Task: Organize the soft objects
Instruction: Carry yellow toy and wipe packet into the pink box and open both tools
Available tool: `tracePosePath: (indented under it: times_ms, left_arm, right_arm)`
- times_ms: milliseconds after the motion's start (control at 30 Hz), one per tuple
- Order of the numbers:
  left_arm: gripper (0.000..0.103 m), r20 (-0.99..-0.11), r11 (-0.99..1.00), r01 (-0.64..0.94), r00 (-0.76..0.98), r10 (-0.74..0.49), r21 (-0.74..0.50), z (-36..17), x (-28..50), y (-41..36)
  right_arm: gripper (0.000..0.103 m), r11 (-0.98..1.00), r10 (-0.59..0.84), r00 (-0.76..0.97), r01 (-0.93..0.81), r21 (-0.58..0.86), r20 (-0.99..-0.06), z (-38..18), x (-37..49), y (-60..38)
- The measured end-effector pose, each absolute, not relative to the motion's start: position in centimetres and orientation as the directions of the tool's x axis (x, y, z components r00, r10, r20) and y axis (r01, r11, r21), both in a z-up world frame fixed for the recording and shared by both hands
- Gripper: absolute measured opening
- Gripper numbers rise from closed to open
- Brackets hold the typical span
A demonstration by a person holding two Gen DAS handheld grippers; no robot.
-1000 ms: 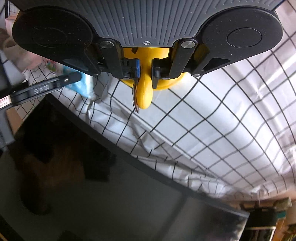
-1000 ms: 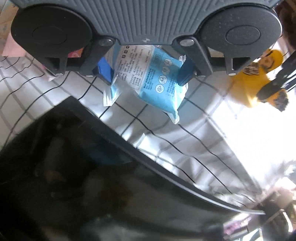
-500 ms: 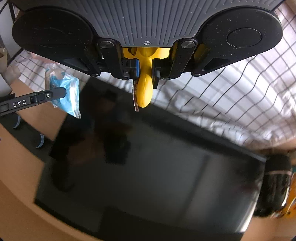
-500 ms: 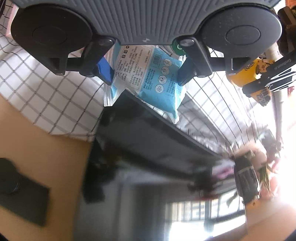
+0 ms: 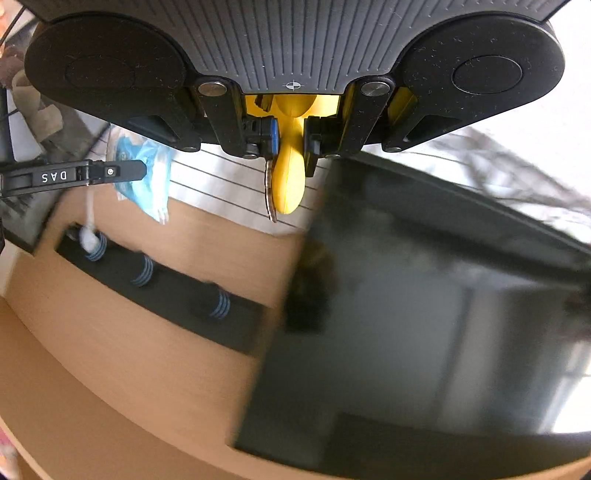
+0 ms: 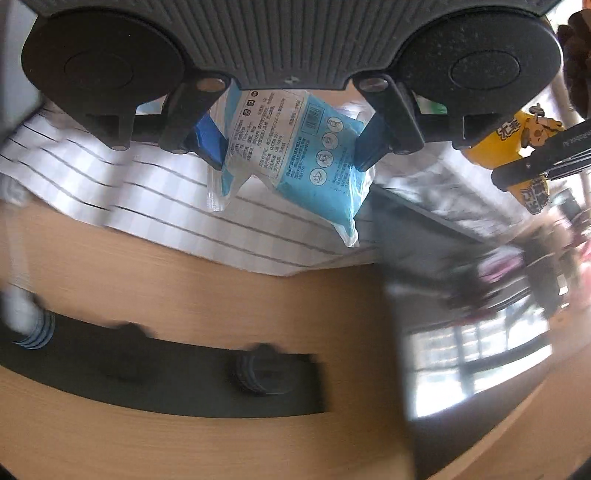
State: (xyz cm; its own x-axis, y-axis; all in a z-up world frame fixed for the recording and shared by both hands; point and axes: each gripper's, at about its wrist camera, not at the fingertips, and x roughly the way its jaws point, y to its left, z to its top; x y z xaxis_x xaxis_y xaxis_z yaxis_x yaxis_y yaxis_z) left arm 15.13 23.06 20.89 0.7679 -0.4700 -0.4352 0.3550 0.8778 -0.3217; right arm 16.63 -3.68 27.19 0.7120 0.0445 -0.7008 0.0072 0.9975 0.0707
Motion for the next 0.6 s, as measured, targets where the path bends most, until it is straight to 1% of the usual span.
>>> tracePosePath:
  times_ms: [167, 300, 467, 567, 600]
  left_arm:
    - [0.014, -0.465, 0.814, 0.461, 0.668, -0.581, -0.354, 19.3, 16.5, 15.1]
    - [0.014, -0.507, 0.767, 0.517, 0.578, -0.640, -0.380, 18.0, 17.5, 8.7]
    - [0.015, -0.565, 0.732, 0.536, 0.477, -0.673, -0.420, 14.9, 18.4, 2.2]
    - [0.015, -0.565, 0.729, 0.504, 0.466, -0.681, -0.463, 12.1, 18.7, -0.7]
    - [0.015, -0.579, 0.732, 0.485, 0.453, -0.678, -0.478, 11.0, 18.9, -1.4]
  right_arm:
    - [0.075, 0.986, -0.060, 0.717, 0.152, 0.072, -0.694, 26.4, 13.7, -10.3]
    - [0.075, 0.966, -0.124, 0.729, 0.244, 0.086, -0.674, 25.5, 11.7, -14.0]
    - [0.076, 0.940, -0.107, 0.723, 0.297, 0.167, -0.683, 23.0, 10.5, -17.6]
    - [0.076, 0.927, -0.084, 0.714, 0.313, 0.209, -0.696, 21.9, 10.8, -19.0]
    - [0.076, 0.925, -0.079, 0.711, 0.314, 0.214, -0.699, 21.5, 11.2, -19.3]
